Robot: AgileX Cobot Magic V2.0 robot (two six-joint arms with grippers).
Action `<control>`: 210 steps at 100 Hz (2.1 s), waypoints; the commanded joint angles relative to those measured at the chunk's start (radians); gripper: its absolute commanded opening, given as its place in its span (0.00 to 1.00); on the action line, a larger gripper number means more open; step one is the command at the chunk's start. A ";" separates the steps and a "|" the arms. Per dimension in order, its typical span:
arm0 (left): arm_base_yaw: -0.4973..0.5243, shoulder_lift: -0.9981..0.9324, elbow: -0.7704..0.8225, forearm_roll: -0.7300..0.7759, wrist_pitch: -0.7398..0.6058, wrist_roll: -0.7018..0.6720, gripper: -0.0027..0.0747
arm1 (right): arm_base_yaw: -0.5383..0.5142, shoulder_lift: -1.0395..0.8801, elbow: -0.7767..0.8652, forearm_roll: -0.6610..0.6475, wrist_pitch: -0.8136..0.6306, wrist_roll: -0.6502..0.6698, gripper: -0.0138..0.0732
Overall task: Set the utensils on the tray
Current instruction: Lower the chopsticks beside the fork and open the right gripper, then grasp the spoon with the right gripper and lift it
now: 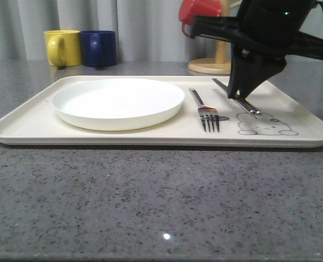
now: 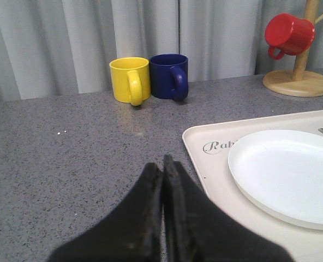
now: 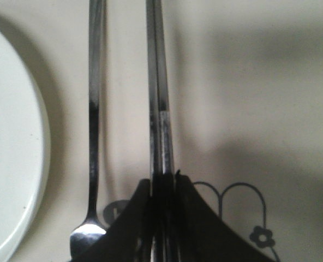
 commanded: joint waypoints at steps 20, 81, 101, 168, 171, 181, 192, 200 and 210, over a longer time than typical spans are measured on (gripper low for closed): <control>0.000 0.006 -0.028 -0.014 -0.078 -0.004 0.01 | -0.001 0.007 -0.032 -0.017 -0.044 0.009 0.17; 0.000 0.006 -0.028 -0.014 -0.078 -0.004 0.01 | -0.001 -0.028 -0.042 -0.045 -0.018 0.009 0.58; 0.000 0.006 -0.028 -0.014 -0.078 -0.004 0.01 | -0.063 -0.130 -0.061 -0.118 0.057 -0.038 0.58; 0.000 0.006 -0.028 -0.014 -0.078 -0.004 0.01 | -0.677 -0.184 -0.060 0.069 0.157 -0.580 0.58; 0.000 0.006 -0.028 -0.014 -0.078 -0.004 0.01 | -0.686 -0.175 -0.060 0.070 0.157 -0.585 0.58; 0.000 0.006 -0.028 -0.014 -0.078 -0.004 0.01 | -0.693 -0.132 -0.060 0.070 0.149 -0.587 0.58; 0.000 0.006 -0.028 -0.014 -0.078 -0.004 0.01 | -0.693 -0.094 -0.060 0.069 0.136 -0.587 0.58; 0.000 0.006 -0.028 -0.014 -0.078 -0.004 0.01 | -0.693 -0.070 -0.060 0.066 0.122 -0.588 0.58; 0.000 0.006 -0.028 -0.014 -0.078 -0.004 0.01 | -0.693 -0.049 -0.060 0.061 0.104 -0.588 0.58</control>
